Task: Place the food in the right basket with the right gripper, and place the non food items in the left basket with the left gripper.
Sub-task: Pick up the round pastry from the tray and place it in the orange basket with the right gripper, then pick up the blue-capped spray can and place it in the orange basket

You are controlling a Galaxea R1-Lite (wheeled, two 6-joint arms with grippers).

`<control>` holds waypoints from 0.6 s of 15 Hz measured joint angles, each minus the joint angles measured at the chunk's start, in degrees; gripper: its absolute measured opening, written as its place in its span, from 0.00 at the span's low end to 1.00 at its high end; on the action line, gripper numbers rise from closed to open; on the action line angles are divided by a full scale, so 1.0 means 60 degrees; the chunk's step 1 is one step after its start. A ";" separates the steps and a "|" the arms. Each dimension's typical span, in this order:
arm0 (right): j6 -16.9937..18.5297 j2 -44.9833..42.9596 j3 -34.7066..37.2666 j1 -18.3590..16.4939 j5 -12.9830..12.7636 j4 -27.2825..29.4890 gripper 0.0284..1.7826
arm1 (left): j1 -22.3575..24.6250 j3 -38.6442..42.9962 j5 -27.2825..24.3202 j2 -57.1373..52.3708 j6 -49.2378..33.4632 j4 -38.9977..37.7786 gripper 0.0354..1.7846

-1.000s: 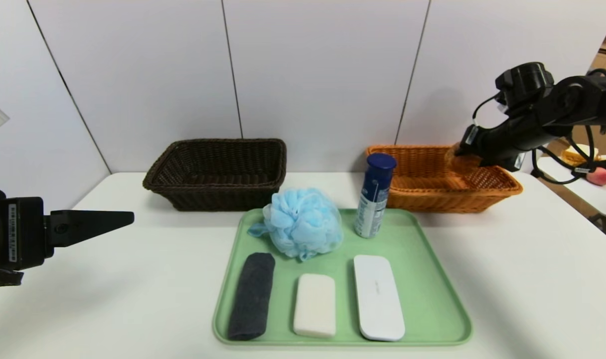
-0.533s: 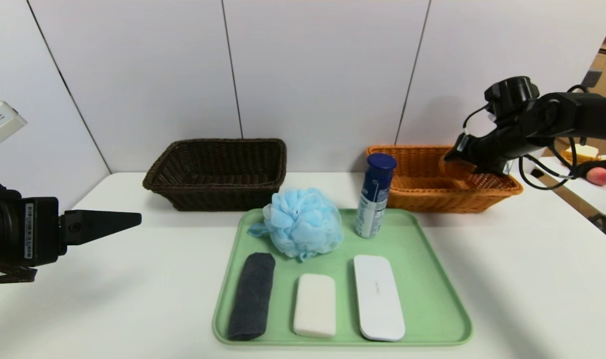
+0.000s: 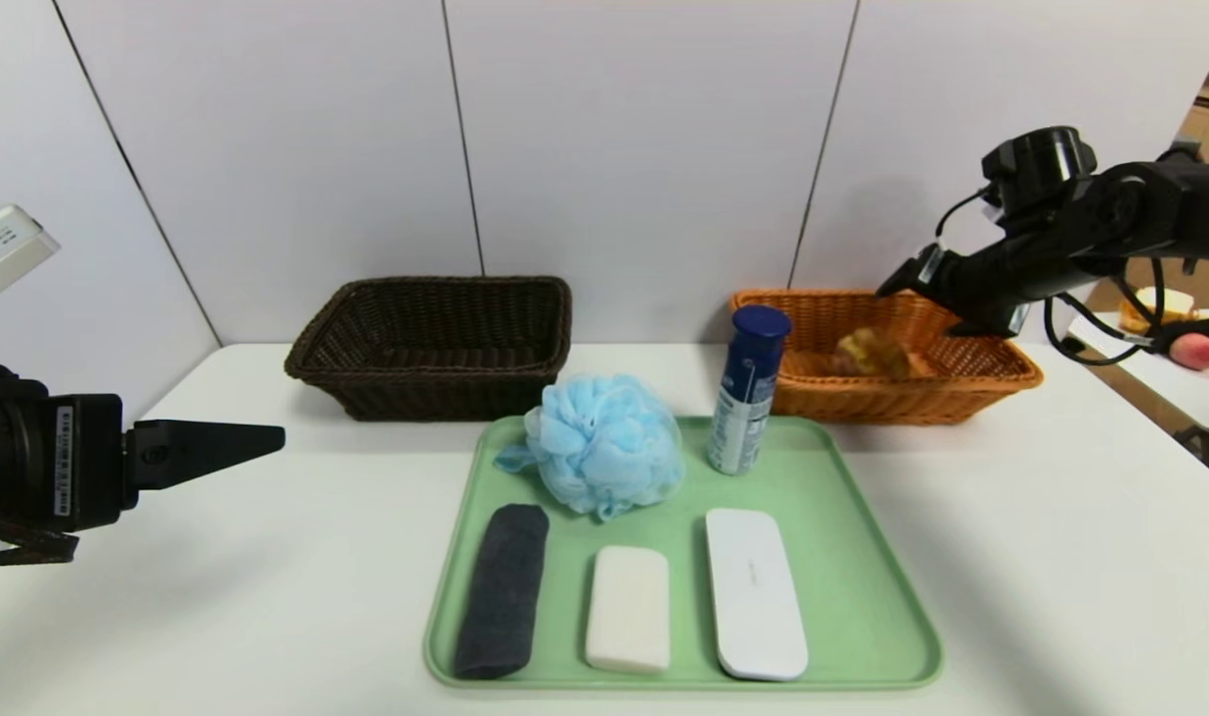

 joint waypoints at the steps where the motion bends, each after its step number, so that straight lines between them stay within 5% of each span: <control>1: -0.0018 -0.0122 0.0000 0.0004 0.0049 0.0331 0.85 | -0.0006 0.0000 0.0000 -0.0022 0.0004 0.0012 0.94; 9: 0.0331 -0.2022 0.0193 0.0931 0.0069 0.0910 0.92 | -0.0037 0.0065 0.0004 -0.0284 -0.0014 0.0091 0.94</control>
